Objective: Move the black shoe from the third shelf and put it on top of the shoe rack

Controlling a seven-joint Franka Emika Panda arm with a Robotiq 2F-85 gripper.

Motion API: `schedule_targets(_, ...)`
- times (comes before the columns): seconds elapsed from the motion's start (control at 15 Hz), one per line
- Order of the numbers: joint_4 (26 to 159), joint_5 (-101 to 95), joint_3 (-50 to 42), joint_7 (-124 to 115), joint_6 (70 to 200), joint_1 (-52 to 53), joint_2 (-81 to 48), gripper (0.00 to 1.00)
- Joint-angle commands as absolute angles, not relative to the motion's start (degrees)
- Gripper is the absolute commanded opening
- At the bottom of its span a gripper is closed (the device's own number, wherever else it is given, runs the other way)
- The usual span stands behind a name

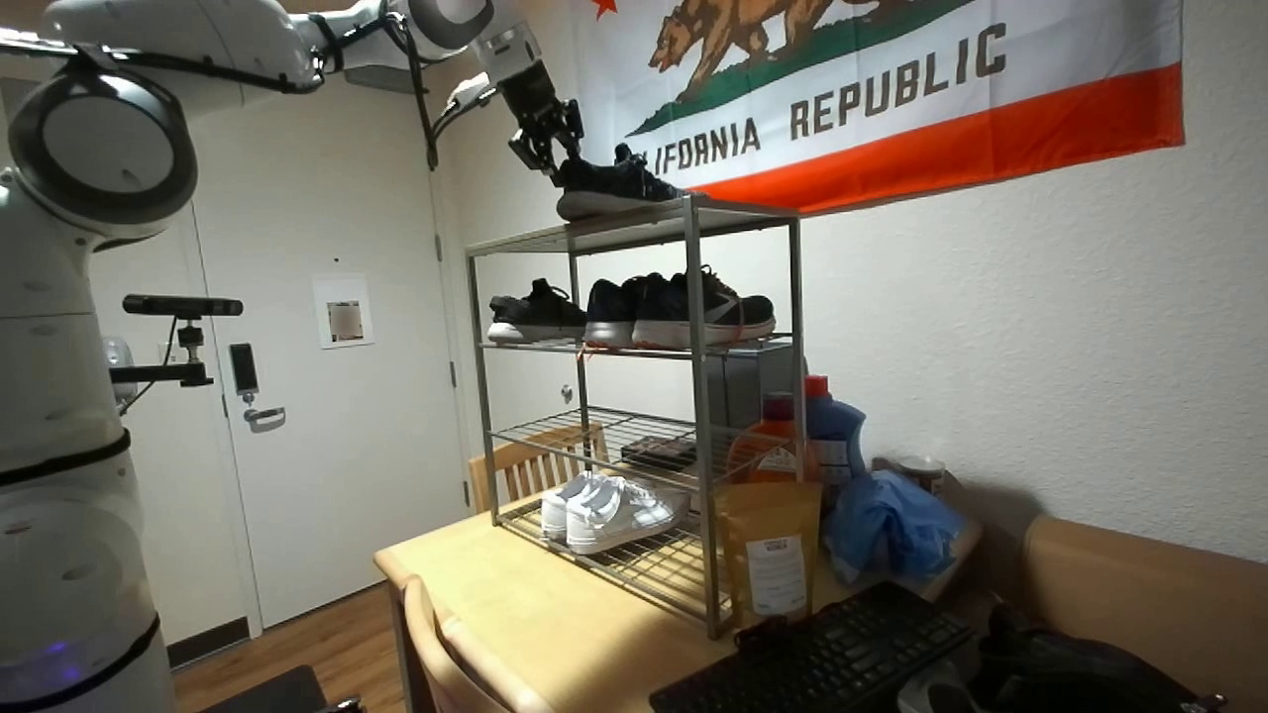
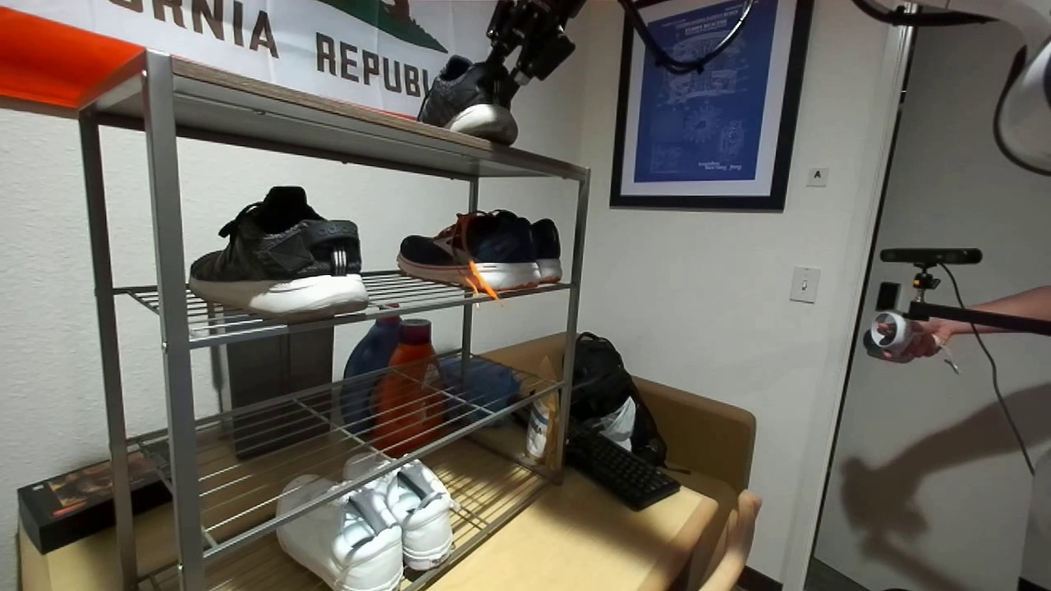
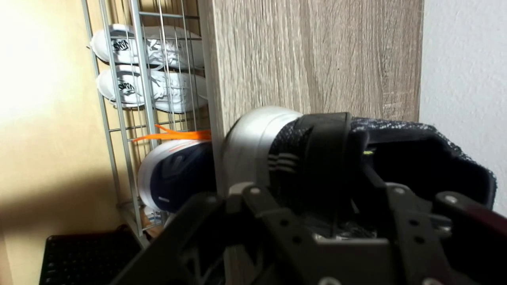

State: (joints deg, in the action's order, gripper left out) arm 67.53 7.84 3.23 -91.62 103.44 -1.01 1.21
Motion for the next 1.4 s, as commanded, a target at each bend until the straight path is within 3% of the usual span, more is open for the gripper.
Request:
schedule_targets(0.0,66.4,8.3,2.9,-92.3,102.3,-1.3,1.7,0.86)
schedule_targets(0.13,66.7,8.9,2.5,-91.9,102.7,-1.6,2.9,0.99)
schedule_targets(0.2,66.9,9.3,2.2,-91.6,102.8,-1.7,3.7,1.0)
schedule_targets(0.67,73.7,12.3,-0.4,-88.5,106.2,-1.5,15.1,1.0)
schedule_targets(1.33,99.0,14.6,0.7,-84.9,110.3,-0.9,30.4,1.0)
